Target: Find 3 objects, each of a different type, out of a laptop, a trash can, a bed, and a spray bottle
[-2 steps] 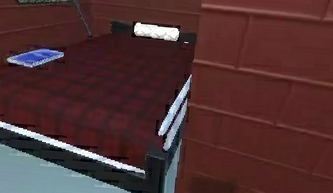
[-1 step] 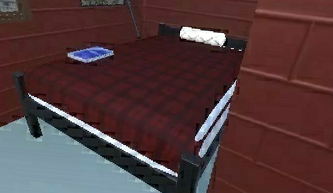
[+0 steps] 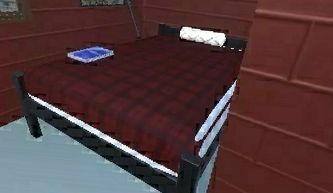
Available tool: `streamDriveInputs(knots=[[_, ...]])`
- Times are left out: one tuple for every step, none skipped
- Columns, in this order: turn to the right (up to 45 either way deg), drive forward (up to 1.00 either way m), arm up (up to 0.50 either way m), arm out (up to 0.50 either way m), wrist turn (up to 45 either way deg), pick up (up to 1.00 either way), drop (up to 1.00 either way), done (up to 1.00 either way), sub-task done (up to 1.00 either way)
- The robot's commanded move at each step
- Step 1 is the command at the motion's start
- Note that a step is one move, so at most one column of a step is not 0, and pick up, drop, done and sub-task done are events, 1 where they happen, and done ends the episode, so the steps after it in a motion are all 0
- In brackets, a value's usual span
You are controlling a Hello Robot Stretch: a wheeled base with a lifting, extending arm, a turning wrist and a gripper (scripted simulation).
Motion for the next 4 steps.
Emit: streamDriveInputs(knots=[[45.0, 0.0, 0.0, 0.0, 0.0, 0.0, 0.0, 0.0, 0.0], [45.0, 0.0, 0.0, 0.0, 0.0, 0.0, 0.0, 0.0, 0.0], [45.0, 0.0, 0.0, 0.0, 0.0, 0.0, 0.0, 0.0, 0.0], [6.0, 0.0, 0.0, 0.0, 0.0, 0.0, 0.0, 0.0, 0.0]])
